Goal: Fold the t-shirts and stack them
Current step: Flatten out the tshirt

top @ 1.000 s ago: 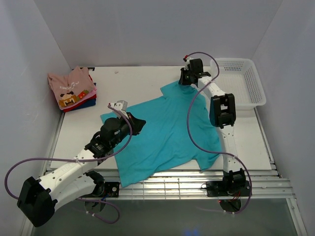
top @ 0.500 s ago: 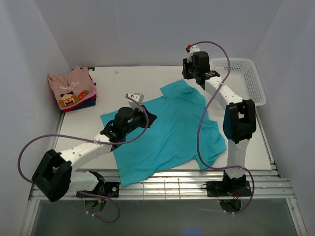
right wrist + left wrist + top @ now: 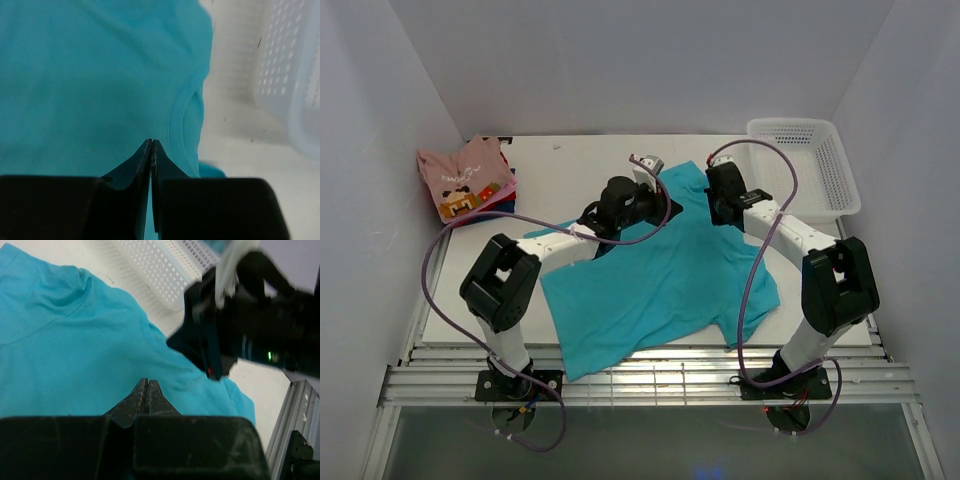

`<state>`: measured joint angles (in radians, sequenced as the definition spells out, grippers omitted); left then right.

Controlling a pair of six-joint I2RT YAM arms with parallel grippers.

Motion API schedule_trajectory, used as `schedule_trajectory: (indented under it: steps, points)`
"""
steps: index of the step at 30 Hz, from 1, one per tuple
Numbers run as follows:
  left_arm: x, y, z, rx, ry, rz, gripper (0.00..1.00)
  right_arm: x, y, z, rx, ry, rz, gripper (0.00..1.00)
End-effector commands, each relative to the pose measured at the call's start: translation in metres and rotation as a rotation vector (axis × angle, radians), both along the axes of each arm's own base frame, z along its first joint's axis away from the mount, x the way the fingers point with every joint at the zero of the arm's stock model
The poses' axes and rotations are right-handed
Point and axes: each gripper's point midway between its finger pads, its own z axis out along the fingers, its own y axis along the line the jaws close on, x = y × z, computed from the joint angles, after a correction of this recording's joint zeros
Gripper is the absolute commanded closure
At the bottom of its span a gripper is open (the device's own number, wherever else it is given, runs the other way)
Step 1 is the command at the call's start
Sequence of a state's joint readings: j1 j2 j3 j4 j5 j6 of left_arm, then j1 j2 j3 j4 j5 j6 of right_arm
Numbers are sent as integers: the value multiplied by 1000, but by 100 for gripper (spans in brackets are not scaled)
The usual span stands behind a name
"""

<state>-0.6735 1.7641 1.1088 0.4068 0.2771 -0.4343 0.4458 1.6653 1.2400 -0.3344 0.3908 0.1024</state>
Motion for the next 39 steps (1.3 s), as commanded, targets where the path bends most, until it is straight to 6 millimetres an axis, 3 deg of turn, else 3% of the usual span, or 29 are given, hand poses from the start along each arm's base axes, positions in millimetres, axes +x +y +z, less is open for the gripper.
schedule_trajectory:
  steps: [1, 2, 3, 5, 6, 8, 9, 12, 13, 16, 17, 18, 20, 25, 32, 39]
  points:
    - [21, -20, 13, -16, -78, -21, 100, -18, -5, 9, 30, -27, -61, 92]
    - [24, -24, 8, -13, -78, -24, 100, -27, -8, 0, 24, -8, -60, 92]
    - [30, -28, -5, 1, -75, -25, 100, -31, -6, 5, 35, -20, -57, 92]
    - [42, -35, -5, -2, -95, -18, 100, -41, -8, -3, 44, -8, -67, 92]
    - [49, -38, -20, 17, -87, -13, 100, -45, -9, -1, 52, -14, -67, 92]
    - [63, -44, -19, 17, -114, 11, 100, -50, -8, -3, 65, -11, -68, 92]
    - [69, -45, -34, 40, -106, 23, 100, -54, -10, -7, 65, -2, -69, 92]
    - [89, -48, -35, 51, -135, 77, 100, -64, -10, -16, 76, 28, -71, 92]
    - [94, -49, -47, 68, -132, 83, 100, -66, -9, -19, 79, 38, -70, 92]
    - [108, -54, -50, 74, -147, 109, 100, -76, -10, -33, 66, 74, -75, 92]
    - [111, -55, -65, 95, -133, 111, 100, -78, -10, -39, 58, 91, -77, 92]
    - [118, -55, -62, 95, -143, 136, 100, -80, -10, -43, 55, 103, -75, 92]
    - [123, -52, -77, 119, -130, 159, 100, -86, -9, -51, 50, 124, -71, 92]
    - [131, -41, -93, 156, -117, 225, 100, -99, -3, -59, 70, 151, -58, 92]
    - [135, -2, -106, 229, -90, 412, 100, -128, 15, -61, 98, 175, 2, 92]
    - [143, 9, -128, 284, -39, 453, 100, -149, 27, -79, 78, 248, 37, 92]
